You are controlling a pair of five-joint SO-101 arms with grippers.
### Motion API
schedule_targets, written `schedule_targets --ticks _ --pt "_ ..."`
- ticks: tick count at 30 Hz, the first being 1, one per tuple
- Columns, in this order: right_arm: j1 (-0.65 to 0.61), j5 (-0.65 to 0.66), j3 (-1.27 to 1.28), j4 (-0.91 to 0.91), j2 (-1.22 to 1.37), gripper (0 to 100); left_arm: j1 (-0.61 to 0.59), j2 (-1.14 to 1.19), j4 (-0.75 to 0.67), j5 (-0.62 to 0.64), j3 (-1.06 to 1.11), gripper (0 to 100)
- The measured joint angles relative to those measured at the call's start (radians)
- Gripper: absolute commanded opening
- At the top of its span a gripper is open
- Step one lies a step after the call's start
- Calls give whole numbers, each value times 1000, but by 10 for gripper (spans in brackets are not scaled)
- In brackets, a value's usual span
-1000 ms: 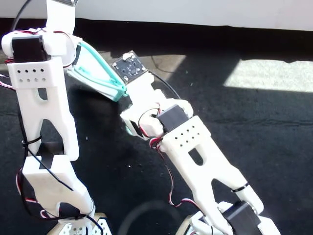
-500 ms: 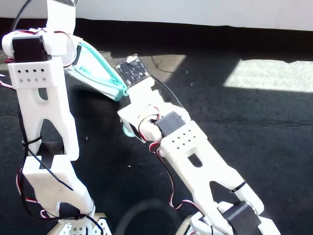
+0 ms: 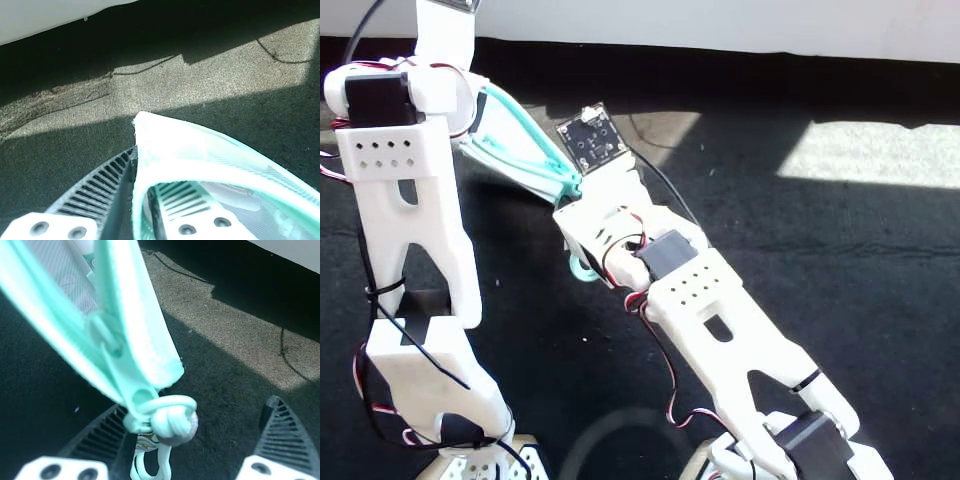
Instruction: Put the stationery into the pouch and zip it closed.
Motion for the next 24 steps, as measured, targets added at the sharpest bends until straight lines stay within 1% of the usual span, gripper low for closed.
schedule_targets --ticks 3,5,7,9,10,11,13,16,24 --pt "0 0 0 0 0 345 0 0 0 0 0 8" --pt "0 0 0 0 2 307 0 0 0 0 0 8" --pt "0 0 0 0 23 191 0 0 0 0 0 8" --pt "0 0 2 0 44 37 0 0 0 0 0 8" --pt "0 0 2 0 49 0 0 0 0 0 0 8" --pt "0 0 2 0 51 22 0 0 0 0 0 8" --pt "-2 0 2 0 51 5 0 0 0 0 0 8" --pt "0 0 2 0 35 6 0 0 0 0 0 8" --pt "35 0 23 61 -153 6 0 0 0 0 0 8"
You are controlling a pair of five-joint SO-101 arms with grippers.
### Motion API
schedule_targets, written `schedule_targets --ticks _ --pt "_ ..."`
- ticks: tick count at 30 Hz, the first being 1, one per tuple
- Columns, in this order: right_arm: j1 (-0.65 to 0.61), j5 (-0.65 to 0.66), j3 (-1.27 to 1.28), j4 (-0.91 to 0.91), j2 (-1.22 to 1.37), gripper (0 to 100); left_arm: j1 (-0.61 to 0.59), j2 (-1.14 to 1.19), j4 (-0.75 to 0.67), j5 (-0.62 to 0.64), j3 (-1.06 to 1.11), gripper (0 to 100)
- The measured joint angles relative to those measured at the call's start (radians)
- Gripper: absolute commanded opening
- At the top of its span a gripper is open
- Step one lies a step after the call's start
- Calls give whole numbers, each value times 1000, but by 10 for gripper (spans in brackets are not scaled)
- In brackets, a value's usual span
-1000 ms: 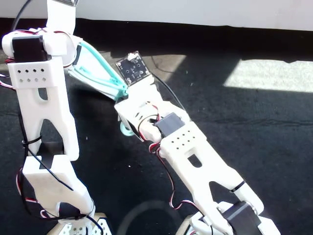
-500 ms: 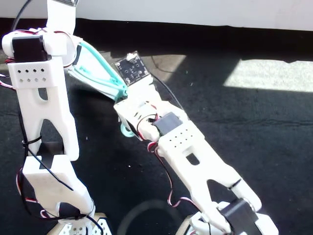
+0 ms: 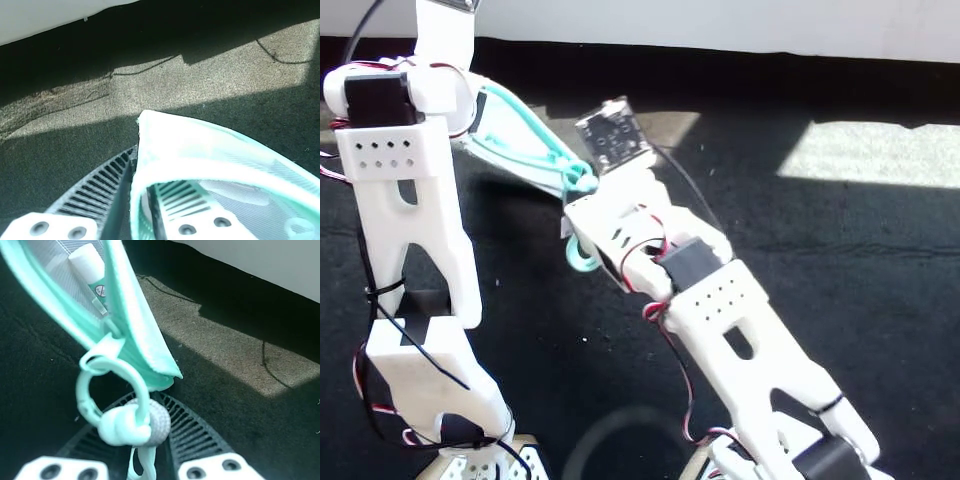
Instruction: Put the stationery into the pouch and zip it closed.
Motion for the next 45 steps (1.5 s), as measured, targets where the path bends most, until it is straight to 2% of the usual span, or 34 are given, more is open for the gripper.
schedule_targets --ticks 9,15,30,38,40,42,45 --pt "-32 0 28 25 -25 15 0 0 0 0 0 8" --pt "-95 0 28 25 -25 181 0 0 0 0 0 8" --pt "-95 0 28 23 -25 163 0 0 0 0 0 8" --pt "-94 0 26 -52 52 162 0 0 0 0 0 8" --pt "-94 0 26 -57 68 119 0 0 0 0 0 8" --pt "-94 0 26 -57 71 2 0 0 0 0 0 8" --pt "-89 0 26 -58 71 4 0 0 0 0 0 8"
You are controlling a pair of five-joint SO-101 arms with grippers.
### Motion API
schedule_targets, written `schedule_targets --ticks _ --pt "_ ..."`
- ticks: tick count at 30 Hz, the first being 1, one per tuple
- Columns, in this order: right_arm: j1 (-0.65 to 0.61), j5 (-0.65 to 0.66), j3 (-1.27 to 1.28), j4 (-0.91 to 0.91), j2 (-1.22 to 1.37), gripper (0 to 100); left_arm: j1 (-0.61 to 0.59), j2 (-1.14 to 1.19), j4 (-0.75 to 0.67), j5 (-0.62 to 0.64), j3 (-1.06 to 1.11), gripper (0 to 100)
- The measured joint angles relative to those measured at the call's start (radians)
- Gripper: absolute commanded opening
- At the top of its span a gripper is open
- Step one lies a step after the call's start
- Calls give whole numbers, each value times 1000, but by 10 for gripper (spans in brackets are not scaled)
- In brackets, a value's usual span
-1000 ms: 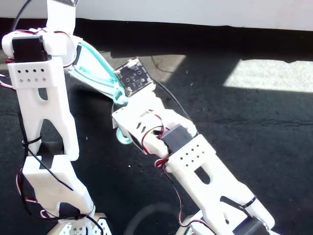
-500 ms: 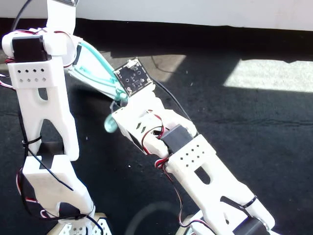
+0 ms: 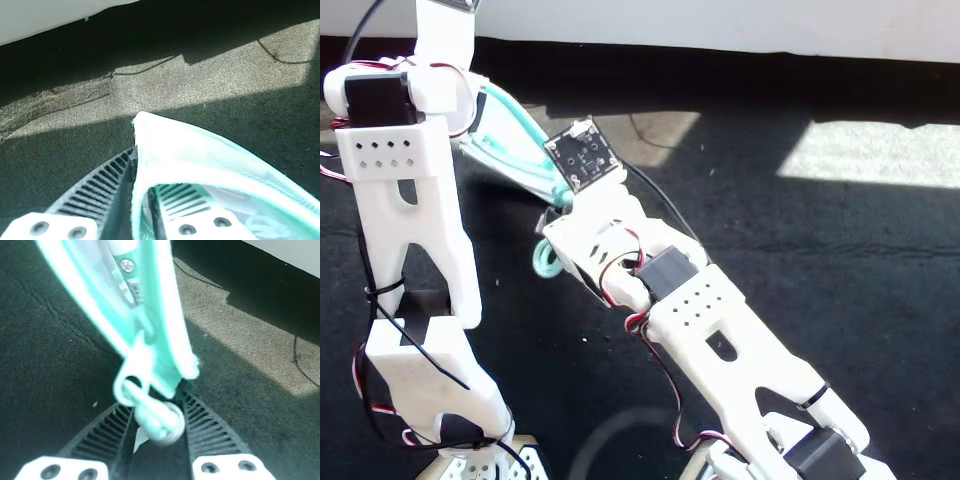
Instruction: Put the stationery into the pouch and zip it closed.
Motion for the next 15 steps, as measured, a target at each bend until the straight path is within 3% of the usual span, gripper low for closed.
schedule_targets --ticks 8,15 --pt "5 0 -55 144 0 7 3 0 0 0 0 8" --pt "8 0 -109 152 9 9 0 0 0 0 0 8"
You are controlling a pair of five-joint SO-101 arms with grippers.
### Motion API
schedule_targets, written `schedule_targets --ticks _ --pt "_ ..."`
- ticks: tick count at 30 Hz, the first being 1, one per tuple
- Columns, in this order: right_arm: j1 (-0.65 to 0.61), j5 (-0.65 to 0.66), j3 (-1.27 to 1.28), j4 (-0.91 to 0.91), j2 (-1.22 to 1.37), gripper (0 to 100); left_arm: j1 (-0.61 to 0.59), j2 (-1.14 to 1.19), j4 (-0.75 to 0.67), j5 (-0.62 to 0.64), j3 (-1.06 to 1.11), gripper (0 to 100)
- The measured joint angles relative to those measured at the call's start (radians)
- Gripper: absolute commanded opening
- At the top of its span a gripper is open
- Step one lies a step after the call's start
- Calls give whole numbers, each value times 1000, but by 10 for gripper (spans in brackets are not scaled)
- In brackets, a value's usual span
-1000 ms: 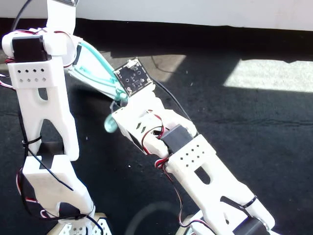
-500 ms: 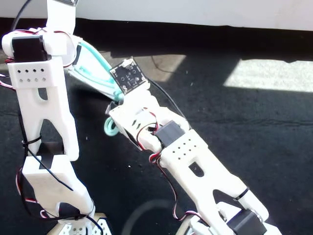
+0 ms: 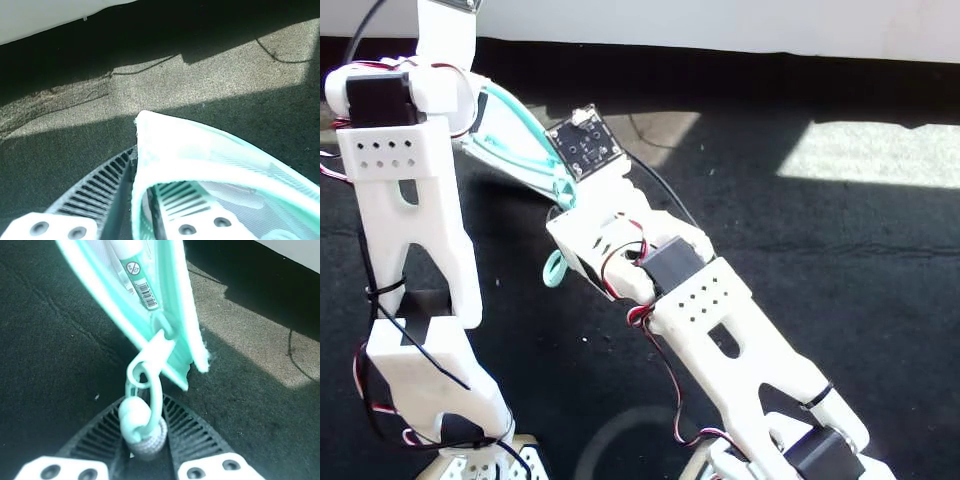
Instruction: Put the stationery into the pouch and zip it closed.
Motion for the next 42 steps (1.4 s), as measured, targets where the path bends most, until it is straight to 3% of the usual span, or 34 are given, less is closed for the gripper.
schedule_targets --ticks 10,24,32,42 --pt "2 0 -5 -29 0 6 0 0 0 0 0 8" --pt "127 0 -86 95 -84 6 5 -5 0 3 54 14" --pt "144 0 -86 95 -84 6 -23 -15 0 29 54 204" --pt "144 0 -86 95 -84 6 -52 -18 0 193 -198 206"
